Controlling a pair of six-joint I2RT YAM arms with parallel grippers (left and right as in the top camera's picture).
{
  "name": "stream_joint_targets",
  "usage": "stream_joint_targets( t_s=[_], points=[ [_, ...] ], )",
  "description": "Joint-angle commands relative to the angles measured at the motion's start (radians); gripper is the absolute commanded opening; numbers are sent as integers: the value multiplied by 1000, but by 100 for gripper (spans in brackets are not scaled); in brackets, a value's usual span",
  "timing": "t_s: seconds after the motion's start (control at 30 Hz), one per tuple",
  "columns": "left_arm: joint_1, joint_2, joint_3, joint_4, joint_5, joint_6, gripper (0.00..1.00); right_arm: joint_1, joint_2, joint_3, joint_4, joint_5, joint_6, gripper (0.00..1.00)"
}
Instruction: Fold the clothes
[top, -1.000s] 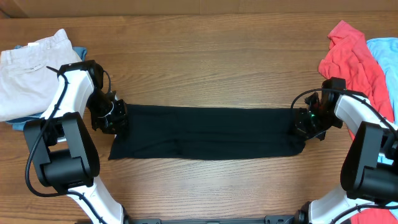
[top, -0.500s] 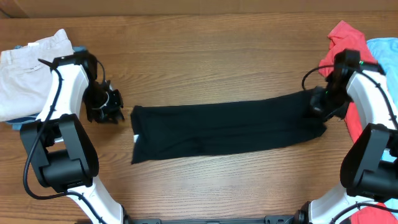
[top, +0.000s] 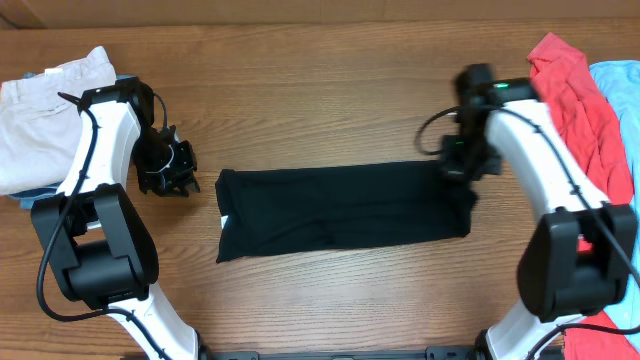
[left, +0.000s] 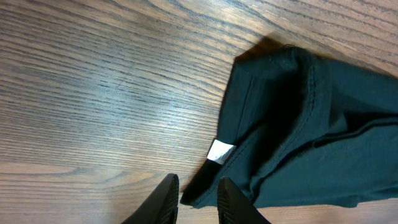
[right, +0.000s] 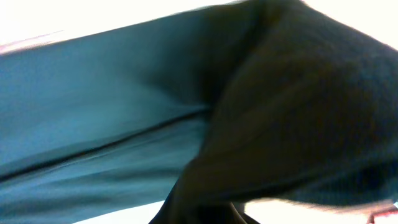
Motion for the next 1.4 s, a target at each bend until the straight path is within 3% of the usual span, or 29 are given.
stream_joint_targets(
  t_s=[0.0,0.2,0.4,1.1,1.13,1.2,1.37],
  points=[
    [3,-30,19,-4,13,-10,25,115,-3,27,18,2,42,4],
    [3,-30,19,-5,24,-10,25,294,6,27,112,-43,67,4],
    [2,-30,19,-10,24,-10,25,378,21,26,198,-113,84,4],
    [-4,-30,19,-10,24,-10,25,409,22,4,201,-192,88,4],
    [-4,-30,19,-9,24,-10,26,409,22,4,185,-193,88,8],
    [-4,-30,19,-11,24,-10,26,409,22,4,161,-193,88,29],
    [-4,-30,19,-11,24,-10,26,409,22,4,127,-189,80,35]
  ],
)
